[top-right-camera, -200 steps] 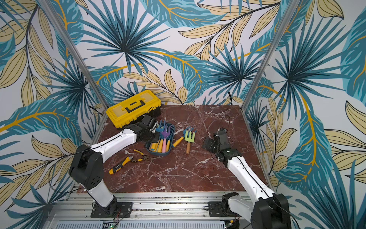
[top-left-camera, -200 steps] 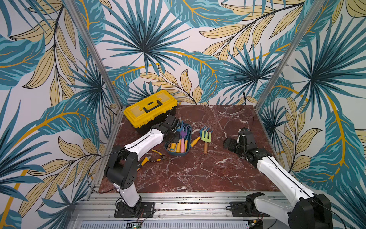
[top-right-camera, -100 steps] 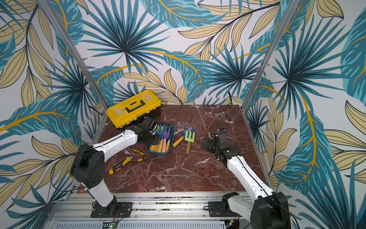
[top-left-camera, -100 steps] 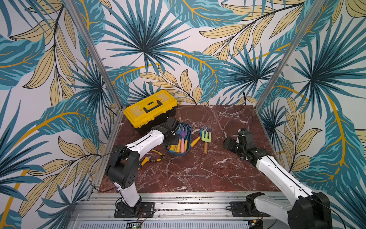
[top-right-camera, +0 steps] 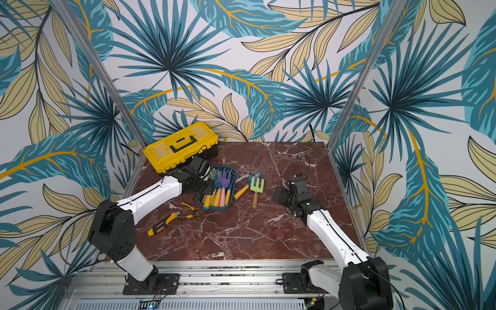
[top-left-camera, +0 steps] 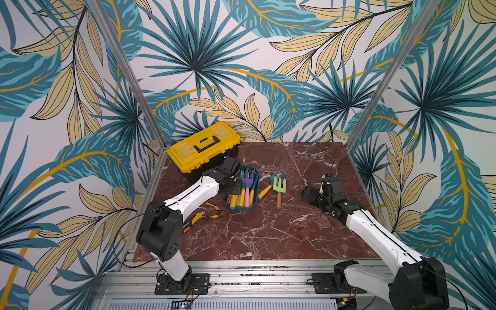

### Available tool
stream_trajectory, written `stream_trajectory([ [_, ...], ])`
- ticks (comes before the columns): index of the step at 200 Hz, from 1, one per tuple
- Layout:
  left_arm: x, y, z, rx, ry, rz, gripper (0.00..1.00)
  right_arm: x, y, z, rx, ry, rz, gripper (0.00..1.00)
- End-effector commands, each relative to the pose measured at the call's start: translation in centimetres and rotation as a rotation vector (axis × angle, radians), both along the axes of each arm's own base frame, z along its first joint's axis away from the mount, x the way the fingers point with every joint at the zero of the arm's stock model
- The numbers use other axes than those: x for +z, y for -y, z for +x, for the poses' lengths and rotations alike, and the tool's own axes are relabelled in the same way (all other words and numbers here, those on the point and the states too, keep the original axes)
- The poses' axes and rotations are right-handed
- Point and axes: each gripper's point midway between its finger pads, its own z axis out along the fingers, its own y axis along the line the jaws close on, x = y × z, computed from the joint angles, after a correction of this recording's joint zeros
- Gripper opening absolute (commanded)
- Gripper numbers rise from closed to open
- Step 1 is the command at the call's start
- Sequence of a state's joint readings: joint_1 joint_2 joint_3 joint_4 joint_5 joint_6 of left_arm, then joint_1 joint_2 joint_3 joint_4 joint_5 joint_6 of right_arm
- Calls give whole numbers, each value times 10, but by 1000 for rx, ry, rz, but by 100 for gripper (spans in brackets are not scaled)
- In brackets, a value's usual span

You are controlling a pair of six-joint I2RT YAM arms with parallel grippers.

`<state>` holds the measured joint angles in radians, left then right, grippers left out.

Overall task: Put the rake into the storage box
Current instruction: Place the rake in the storage box, then adjust the rake in the storage box.

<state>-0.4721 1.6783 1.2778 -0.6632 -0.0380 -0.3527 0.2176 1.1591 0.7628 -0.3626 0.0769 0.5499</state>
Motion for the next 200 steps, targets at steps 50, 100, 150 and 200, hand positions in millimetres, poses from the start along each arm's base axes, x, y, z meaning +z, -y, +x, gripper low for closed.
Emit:
stream_trajectory([
  [50, -36, -4, -13, 17, -93, 45, 44, -7, -1, -1, -1, -12, 11, 99],
  [100, -45, 0, -10, 12, -110, 53, 42, -7, -1, -1, -1, -10, 11, 99],
  [150, -49, 5, -4, 6, -119, 52, 30, -6, -1, -1, -1, -9, 12, 99],
  [200, -16, -2, -5, 33, -60, 49, 21, -7, -1, -1, -1, -11, 11, 99],
])
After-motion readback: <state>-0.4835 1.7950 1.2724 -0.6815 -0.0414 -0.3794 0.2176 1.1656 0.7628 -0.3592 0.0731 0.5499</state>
